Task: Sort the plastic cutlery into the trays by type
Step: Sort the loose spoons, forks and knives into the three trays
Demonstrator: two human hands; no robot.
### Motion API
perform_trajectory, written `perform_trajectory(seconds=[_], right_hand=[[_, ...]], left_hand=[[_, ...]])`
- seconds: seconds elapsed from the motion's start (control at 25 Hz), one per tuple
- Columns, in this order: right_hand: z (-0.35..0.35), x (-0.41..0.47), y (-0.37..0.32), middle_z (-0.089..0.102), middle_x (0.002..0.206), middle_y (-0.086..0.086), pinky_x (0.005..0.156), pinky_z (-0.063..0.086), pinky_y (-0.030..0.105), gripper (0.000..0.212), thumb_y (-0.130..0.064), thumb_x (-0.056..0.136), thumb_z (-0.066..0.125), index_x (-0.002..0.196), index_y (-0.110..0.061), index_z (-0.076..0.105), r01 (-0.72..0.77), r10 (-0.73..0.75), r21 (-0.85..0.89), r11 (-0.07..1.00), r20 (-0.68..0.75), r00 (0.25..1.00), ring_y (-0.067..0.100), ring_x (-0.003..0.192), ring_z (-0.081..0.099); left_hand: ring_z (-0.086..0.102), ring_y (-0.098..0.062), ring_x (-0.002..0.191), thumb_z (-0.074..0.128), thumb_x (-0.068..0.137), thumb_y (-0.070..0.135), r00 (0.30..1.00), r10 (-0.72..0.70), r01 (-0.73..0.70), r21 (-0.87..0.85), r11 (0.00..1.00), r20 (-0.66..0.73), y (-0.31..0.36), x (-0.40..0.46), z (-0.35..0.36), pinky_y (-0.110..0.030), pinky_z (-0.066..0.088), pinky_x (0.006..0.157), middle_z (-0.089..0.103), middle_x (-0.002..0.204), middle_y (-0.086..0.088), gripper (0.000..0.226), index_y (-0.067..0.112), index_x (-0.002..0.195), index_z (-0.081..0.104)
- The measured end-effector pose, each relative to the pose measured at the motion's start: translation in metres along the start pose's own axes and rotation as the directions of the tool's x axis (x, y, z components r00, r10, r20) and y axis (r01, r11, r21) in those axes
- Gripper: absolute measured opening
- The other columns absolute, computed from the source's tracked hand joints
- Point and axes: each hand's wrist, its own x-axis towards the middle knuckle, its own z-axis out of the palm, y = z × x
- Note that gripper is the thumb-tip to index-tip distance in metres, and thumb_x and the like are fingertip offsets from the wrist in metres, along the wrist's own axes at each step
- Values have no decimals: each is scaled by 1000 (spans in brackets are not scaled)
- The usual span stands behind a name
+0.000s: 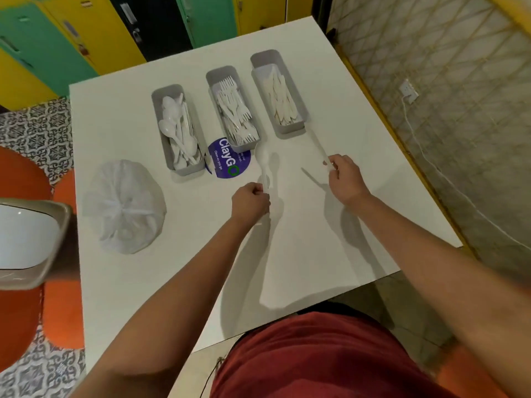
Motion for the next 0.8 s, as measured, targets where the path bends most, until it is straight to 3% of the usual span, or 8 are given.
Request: perform_trajectory(seconds=[0.08, 0.16, 0.36, 0.48, 0.56, 0.68, 0.8], right_hand=[[3, 19, -18, 51, 87, 9, 72, 48, 38, 15, -10, 96, 42, 95, -7, 57, -34, 30, 78, 996, 44, 999, 23, 76, 50], [4, 34, -32, 48, 76, 7, 63, 44, 34, 17, -19, 96, 46, 87, -7, 53, -38, 29, 108, 993, 86, 996, 23, 68, 48], [16, 72, -57, 52, 74, 8, 64, 40, 29, 26, -28, 94, 49, 86, -5, 56, 9, -16, 43, 999, 156, 988, 20, 66, 48], [22, 87, -66, 51, 69, 8, 64, 40, 30, 26, -30, 94, 49, 81, -8, 54, 29, -33, 26, 999, 172, 985, 21, 65, 49], [28, 101, -75, 47, 64, 5, 61, 36, 29, 27, -29, 94, 48, 78, -8, 53, 54, -54, 4, 999, 148, 987, 19, 63, 45], [33, 122, -86, 54, 67, 6, 56, 35, 28, 30, -30, 95, 46, 82, -6, 57, 47, -44, -42, 998, 71, 997, 21, 63, 49], [34, 144, -91, 56, 71, 6, 56, 35, 28, 33, -33, 94, 43, 85, -5, 58, -1, 1, -98, 995, 5, 1000, 22, 66, 52]], left_hand=[[54, -12, 52, 43, 78, -3, 999, 4, -6, -36, 999, -50, 12, 9, -12, -25, 52, 59, 58, 66, -6, 17, 2, 81, 59], [52, -8, 51, 43, 79, -3, 997, -2, -4, -71, 997, -78, 22, 18, -21, -22, 49, 55, 56, 64, -4, 16, 2, 81, 58], [52, -16, 58, 43, 78, -2, 988, -24, 4, -127, 992, -151, 35, 48, -42, -26, 49, 57, 58, 69, -9, 16, 4, 73, 57], [55, -22, 64, 42, 75, 2, 978, -9, -9, -84, 996, -206, 32, 59, -53, -38, 53, 66, 61, 73, -17, 21, -1, 79, 62], [56, -24, 69, 41, 74, 4, 966, -21, -1, -84, 996, -258, 30, 70, -64, -40, 53, 69, 63, 75, -14, 21, 7, 73, 62], [53, -22, 67, 43, 78, 1, 940, -48, 20, -86, 996, -338, 30, 82, -84, -34, 50, 64, 54, 66, -3, 23, 17, 63, 51], [48, -18, 62, 45, 78, 0, 898, -50, 43, -26, 999, -438, 27, 93, -100, -17, 43, 56, 49, 61, 1, 19, 12, 66, 53]])
